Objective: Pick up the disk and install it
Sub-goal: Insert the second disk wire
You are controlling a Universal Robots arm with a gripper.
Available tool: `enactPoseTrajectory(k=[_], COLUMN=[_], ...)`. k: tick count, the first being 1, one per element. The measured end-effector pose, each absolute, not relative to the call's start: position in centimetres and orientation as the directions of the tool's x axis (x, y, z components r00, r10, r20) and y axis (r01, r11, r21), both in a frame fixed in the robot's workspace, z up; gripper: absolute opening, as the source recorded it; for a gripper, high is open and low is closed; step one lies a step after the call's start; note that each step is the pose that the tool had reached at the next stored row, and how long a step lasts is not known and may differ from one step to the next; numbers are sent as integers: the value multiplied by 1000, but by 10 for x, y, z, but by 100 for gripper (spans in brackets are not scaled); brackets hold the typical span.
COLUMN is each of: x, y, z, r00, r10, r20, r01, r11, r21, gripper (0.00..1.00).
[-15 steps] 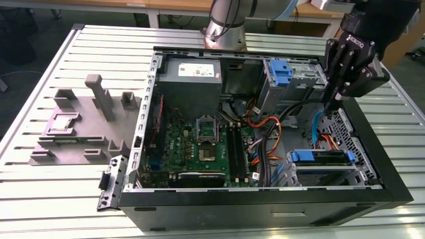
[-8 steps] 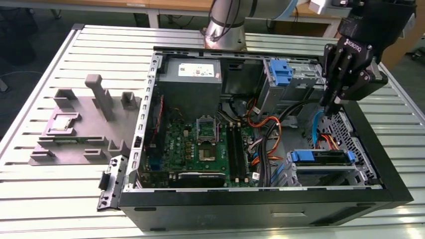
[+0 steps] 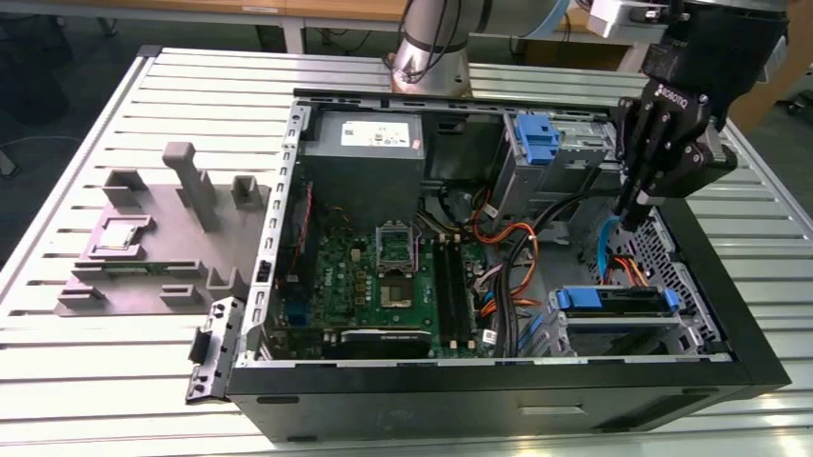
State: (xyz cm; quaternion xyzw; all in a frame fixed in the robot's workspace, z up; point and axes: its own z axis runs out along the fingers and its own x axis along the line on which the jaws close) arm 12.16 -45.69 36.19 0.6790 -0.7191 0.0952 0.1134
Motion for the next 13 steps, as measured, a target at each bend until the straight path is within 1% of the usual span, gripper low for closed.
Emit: enactPoseTrajectory(k=[6,7,8,10,12,13], x=[122,122,122,122,122,122], y=[-457,-457,-457,-457,-457,-457], z=[356,355,354,353,353,353], r00=[-52,-52,-52,-52,-53,-53], r10=[-947,-945,-943,-938,-933,-932], r20=[317,323,328,343,356,360], r01=[-998,-998,-998,-998,-998,-998], r11=[60,60,60,61,61,61], r21=[15,15,14,13,11,10], gripper=[24,30,30,29,17,17])
